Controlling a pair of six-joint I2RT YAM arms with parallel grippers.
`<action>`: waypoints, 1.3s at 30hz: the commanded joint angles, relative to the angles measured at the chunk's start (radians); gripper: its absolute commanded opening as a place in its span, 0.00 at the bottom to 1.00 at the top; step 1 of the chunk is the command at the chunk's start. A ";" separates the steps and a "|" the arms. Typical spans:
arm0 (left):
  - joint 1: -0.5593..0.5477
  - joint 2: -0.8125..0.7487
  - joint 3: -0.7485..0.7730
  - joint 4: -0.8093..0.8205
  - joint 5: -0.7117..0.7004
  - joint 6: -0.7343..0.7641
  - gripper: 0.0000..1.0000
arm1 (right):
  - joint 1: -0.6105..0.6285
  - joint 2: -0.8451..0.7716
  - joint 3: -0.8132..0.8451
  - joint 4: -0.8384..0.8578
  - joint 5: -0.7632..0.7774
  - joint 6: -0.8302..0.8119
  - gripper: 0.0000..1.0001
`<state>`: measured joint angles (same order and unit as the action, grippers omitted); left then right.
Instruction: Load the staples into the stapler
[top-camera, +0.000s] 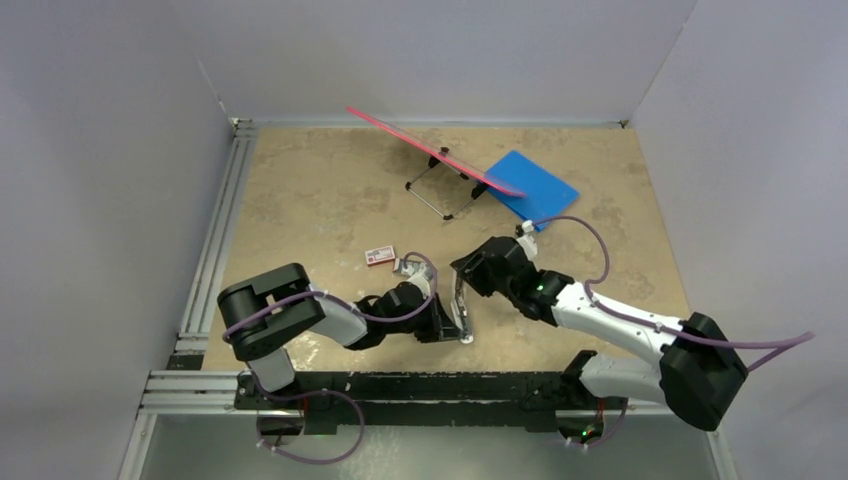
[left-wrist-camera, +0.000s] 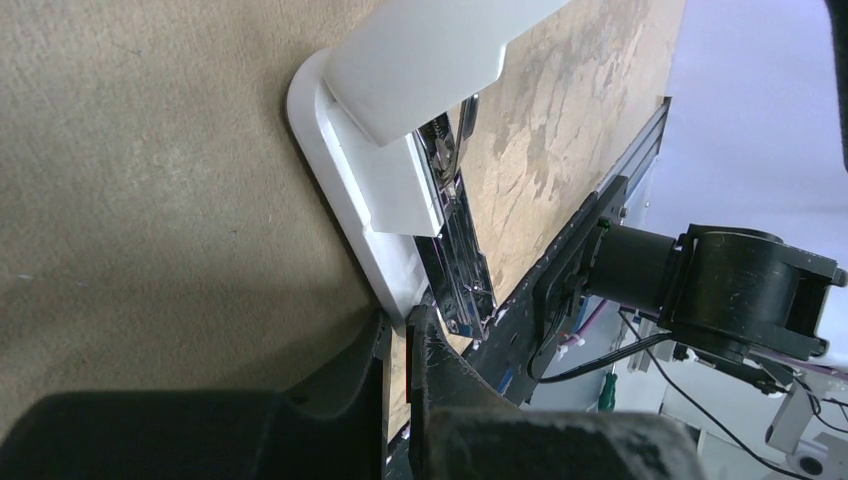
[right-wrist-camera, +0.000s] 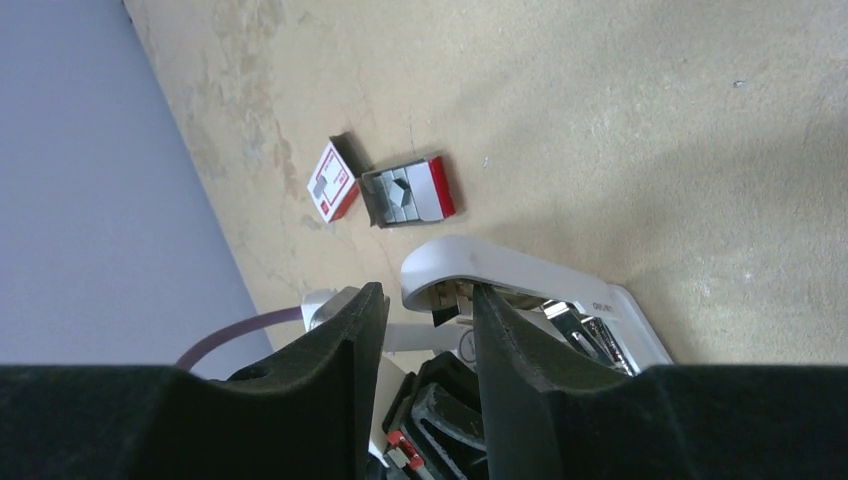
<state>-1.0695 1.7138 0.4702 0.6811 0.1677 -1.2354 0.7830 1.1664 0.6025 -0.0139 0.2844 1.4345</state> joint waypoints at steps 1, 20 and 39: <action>-0.018 0.003 -0.003 -0.137 -0.018 0.069 0.00 | -0.029 0.008 0.055 0.017 0.044 -0.128 0.42; -0.018 -0.001 0.047 -0.191 -0.020 0.053 0.00 | -0.029 -0.141 0.045 -0.200 -0.087 -0.361 0.50; -0.055 -0.029 0.158 -0.526 -0.163 0.032 0.18 | -0.029 -0.109 0.076 -0.215 -0.128 -0.431 0.53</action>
<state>-1.1046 1.6814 0.6239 0.3389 0.0731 -1.2350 0.7578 1.0740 0.6285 -0.2146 0.1844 1.0515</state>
